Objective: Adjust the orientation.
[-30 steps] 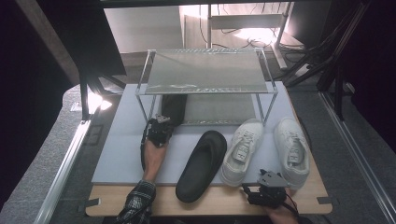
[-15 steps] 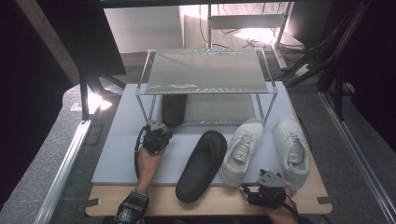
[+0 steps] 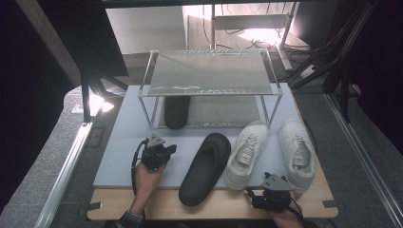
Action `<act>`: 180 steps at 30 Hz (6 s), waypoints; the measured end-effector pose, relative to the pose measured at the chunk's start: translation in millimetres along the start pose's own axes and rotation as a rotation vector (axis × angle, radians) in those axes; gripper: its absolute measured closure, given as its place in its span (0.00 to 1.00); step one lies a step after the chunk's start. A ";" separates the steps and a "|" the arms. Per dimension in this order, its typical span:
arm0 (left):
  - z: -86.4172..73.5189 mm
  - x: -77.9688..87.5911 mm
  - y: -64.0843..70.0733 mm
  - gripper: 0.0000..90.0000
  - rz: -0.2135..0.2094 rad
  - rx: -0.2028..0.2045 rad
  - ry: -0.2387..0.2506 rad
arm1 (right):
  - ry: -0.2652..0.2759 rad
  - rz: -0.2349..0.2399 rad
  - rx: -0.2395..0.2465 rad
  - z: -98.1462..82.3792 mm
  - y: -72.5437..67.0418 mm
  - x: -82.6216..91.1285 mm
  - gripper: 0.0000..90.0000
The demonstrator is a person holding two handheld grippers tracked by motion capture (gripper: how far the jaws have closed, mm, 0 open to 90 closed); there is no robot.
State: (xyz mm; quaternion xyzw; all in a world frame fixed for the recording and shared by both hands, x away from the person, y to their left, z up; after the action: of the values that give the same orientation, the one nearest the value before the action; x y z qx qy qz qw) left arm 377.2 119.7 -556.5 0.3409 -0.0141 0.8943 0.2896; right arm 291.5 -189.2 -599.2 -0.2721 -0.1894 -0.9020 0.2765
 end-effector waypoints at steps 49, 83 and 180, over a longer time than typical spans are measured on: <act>-3.1 -22.7 71.3 0.84 -0.111 -0.028 -0.065 | 0.000 0.002 -0.001 -0.1 -0.1 0.1 0.15; 23.2 -9.4 45.9 0.87 -0.048 -0.021 -0.042 | 0.001 0.001 0.002 0.0 0.0 0.0 0.15; 78.0 -57.7 -4.9 0.96 0.065 0.066 0.100 | 0.000 0.008 0.016 -0.7 0.3 0.6 0.15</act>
State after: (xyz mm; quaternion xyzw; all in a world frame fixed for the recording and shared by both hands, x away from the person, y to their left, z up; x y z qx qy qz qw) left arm 461.4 77.0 -533.1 0.3046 0.0190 0.9190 0.2495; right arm 291.1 -190.0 -599.3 -0.2708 -0.1958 -0.8992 0.2823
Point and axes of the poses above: each handheld gripper's, and its own axes: x roughly backward along the jaws, z roughly out of its top, y roughly to its right, the point moved 10 cm from there along -x, roughly forward along the jaws, and after that the axes turned 4 degrees about x, right-handed, at the moved point
